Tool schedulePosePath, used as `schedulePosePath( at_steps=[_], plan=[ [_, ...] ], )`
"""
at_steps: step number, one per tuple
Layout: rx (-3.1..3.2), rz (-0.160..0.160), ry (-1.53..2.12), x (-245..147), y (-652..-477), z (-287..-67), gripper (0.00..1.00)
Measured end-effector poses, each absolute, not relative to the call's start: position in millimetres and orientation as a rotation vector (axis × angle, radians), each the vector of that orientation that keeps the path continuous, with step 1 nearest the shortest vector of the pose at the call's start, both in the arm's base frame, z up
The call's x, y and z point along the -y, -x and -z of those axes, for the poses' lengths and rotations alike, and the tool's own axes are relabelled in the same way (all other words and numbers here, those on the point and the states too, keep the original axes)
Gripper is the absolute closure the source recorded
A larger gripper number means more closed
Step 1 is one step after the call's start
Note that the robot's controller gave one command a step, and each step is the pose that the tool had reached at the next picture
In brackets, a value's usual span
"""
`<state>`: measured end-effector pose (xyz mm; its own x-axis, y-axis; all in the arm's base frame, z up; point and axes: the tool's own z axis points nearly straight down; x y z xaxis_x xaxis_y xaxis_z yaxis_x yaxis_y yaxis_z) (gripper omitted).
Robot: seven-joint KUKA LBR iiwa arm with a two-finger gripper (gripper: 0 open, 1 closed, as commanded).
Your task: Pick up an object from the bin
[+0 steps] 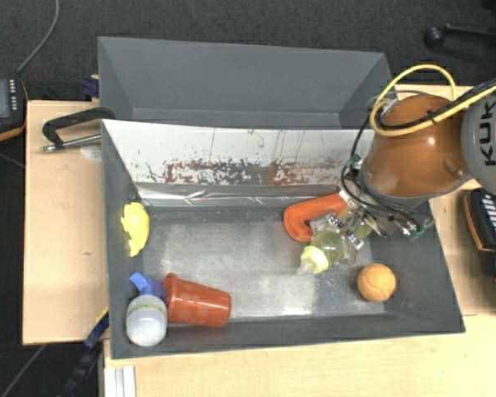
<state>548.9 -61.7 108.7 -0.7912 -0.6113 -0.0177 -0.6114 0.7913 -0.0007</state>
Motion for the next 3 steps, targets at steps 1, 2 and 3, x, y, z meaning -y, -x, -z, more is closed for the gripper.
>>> schedulePosePath(
  at_steps=[1, 2, 3],
  plan=[
    [-2.958, -0.008, 1.009, 61.7, -548.9, -108.7, 1.0],
    [-2.959, -0.016, 1.021, 64.6, -545.3, -141.3, 1.0],
    [-2.969, -0.01, 0.968, 64.7, -548.4, -211.5, 1.0]
  ],
)
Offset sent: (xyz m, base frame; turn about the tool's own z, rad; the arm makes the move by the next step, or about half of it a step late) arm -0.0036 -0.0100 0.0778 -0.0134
